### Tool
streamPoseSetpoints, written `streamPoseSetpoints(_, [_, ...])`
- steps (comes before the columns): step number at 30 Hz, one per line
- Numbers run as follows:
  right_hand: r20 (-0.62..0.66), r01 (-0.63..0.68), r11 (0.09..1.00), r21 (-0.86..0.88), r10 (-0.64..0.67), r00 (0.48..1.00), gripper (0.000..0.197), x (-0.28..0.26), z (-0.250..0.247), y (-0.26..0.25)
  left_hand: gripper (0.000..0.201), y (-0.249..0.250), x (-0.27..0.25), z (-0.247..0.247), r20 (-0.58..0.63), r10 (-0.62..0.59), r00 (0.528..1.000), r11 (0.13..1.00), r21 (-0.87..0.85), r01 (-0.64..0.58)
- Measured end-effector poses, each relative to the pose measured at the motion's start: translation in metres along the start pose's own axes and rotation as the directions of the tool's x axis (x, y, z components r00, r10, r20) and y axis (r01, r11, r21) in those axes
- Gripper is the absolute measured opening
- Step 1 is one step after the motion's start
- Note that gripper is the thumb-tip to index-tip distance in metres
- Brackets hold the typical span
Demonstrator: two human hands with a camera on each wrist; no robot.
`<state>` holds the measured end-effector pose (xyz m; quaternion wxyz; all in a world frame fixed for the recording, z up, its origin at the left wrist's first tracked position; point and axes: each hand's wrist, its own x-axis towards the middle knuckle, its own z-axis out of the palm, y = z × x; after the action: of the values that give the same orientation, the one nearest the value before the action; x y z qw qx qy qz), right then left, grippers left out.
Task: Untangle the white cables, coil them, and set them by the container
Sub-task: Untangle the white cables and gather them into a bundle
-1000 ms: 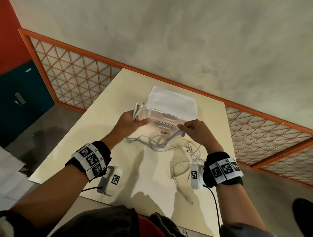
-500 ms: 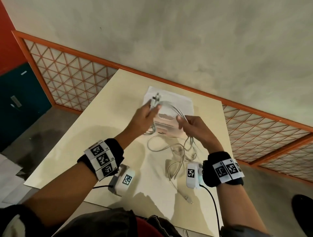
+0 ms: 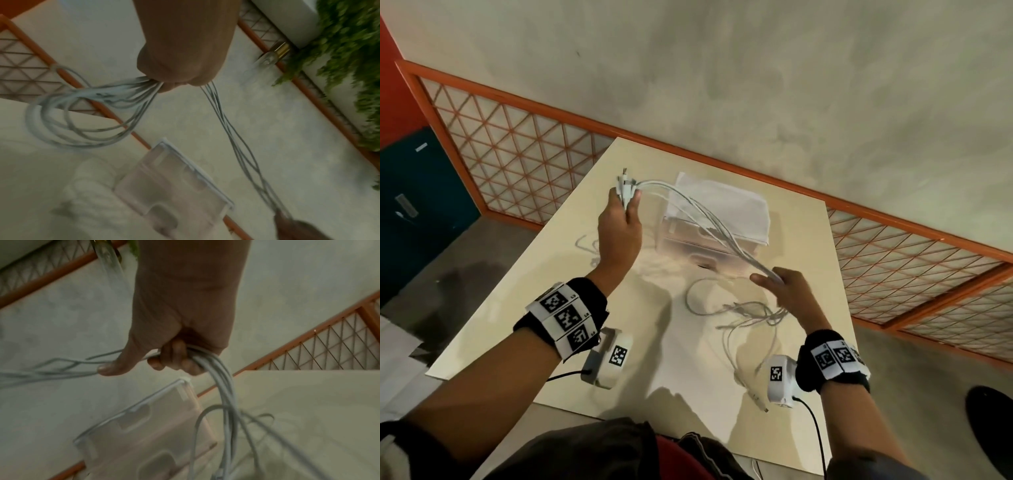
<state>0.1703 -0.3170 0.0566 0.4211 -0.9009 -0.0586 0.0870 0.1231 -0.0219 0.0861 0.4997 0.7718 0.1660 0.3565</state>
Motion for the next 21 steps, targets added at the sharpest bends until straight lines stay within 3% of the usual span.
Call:
streamPoseSetpoints(3, [-0.116,0.055,0.998,-0.023,-0.058,0.992,0.047,-0.001,-0.019,-0.018,0.039,-0.031,-0.002,-0.005,0.082,-0.158,0.984,0.975,0.171,0.143])
streamPoseSetpoints(5, [-0.145,0.094,0.994,-0.048,-0.100,0.984,0.052,0.000,-0.027,-0.028,0.043,-0.050,-0.005,-0.009,0.192,-0.301,0.934,0.922,0.309,0.234])
streamPoseSetpoints(7, [-0.149,0.117,0.987,-0.109,-0.132,0.980,0.053,0.001,-0.029,-0.033,0.042,-0.065,-0.009,-0.012,0.316,-0.391,0.864,0.877,0.414,0.245])
streamPoseSetpoints(9, [-0.116,0.129,0.978,-0.162,-0.149,0.982,0.048,0.002,-0.027,-0.036,0.048,-0.070,-0.011,-0.014,0.391,-0.377,0.839,0.886,0.417,0.203])
streamPoseSetpoints(10, [-0.090,0.137,0.974,-0.179,-0.155,0.984,0.047,0.002,-0.025,-0.037,0.057,-0.068,-0.012,-0.014,0.411,-0.333,0.849,0.909,0.378,0.174])
streamPoseSetpoints(12, [-0.025,0.160,0.967,-0.197,-0.169,0.985,0.046,0.000,-0.019,-0.043,0.068,-0.053,-0.013,-0.012,0.405,-0.216,0.888,0.969,0.202,0.143])
streamPoseSetpoints(14, [0.072,0.189,0.959,-0.210,-0.178,0.981,0.046,-0.002,-0.009,-0.052,0.065,-0.031,-0.016,-0.004,0.450,-0.109,0.886,0.993,0.006,0.119])
streamPoseSetpoints(15, [0.133,0.209,0.955,-0.211,-0.184,0.974,0.045,-0.003,-0.003,-0.056,0.055,-0.019,-0.018,0.002,0.511,-0.076,0.856,0.988,-0.078,0.135])
streamPoseSetpoints(17, [0.231,0.244,0.956,-0.160,-0.204,0.951,0.045,-0.006,0.006,-0.066,0.034,0.005,-0.026,0.014,0.669,-0.035,0.743,0.966,-0.167,0.195])
streamPoseSetpoints(19, [0.270,0.229,0.973,-0.027,-0.213,0.939,0.041,-0.008,0.013,-0.075,0.033,0.014,-0.037,0.027,0.781,0.010,0.625,0.971,-0.156,0.181])
streamPoseSetpoints(21, [0.275,0.157,0.978,0.135,-0.190,0.942,0.037,-0.008,0.015,-0.080,0.031,0.012,-0.044,0.039,0.825,0.033,0.565,0.987,-0.114,0.109])
